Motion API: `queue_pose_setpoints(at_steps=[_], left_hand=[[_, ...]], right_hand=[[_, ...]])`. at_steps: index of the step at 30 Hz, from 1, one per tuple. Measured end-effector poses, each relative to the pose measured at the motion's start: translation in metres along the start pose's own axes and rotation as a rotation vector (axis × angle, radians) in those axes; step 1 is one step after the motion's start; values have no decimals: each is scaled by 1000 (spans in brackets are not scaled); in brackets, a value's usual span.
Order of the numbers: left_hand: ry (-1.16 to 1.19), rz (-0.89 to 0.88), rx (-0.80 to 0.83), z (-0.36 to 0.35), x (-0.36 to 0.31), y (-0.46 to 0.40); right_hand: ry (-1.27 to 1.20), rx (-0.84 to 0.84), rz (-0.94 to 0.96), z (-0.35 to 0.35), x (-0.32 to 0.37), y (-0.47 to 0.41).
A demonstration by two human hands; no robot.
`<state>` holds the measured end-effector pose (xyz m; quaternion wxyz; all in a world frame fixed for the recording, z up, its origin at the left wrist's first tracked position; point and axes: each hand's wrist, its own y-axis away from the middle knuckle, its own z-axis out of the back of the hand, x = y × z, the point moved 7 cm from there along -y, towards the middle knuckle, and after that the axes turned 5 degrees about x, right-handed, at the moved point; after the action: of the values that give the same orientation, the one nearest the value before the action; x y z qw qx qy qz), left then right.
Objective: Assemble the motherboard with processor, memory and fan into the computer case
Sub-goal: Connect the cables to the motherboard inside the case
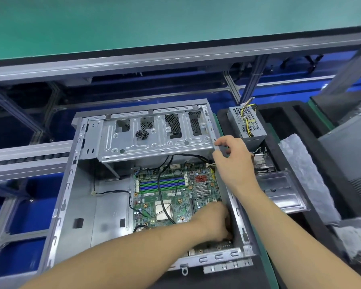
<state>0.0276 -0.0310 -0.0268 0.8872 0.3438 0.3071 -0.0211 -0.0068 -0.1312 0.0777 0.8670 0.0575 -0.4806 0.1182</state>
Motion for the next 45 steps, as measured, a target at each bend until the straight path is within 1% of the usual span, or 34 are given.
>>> queue_pose_setpoints(at_steps=[4,7,9,10,11,13,15,18,21,23,28,32,36,40,45], left_hand=[[8,-67,74,23,3,8],[3,-72,223,31,11,18],[-69,-69,311,30,17,25],[-110,-69,315,31,19,28],[-130,-71,301,32,21,31],[-89,-85,251,34,21,33],[-65,-109,165,36,16,33],[-90,-158,89,30,3,28],[-109,-184,113,16,-10,22],[-111,-165,123,10,-12,18],[-88,-123,64,6,-6,10],[67,-122,-27,15,3,6],[153,-111,2,10,14,5],[153,-82,1,5,15,2],[78,-100,-18,4,14,5]], right_hand=[[12,-3,13,0,3,1],[24,-7,13,1,4,2],[37,-2,13,1,6,2],[46,-1,14,1,7,2],[55,1,16,0,7,2],[72,6,21,0,8,2],[86,7,23,0,9,3],[94,10,15,-1,9,3],[101,18,7,-1,9,2],[106,20,5,-1,9,2],[105,19,3,-1,9,2],[102,14,-2,-1,7,1],[103,9,5,-2,6,0],[111,2,8,-1,6,0],[116,-3,13,-1,5,0]])
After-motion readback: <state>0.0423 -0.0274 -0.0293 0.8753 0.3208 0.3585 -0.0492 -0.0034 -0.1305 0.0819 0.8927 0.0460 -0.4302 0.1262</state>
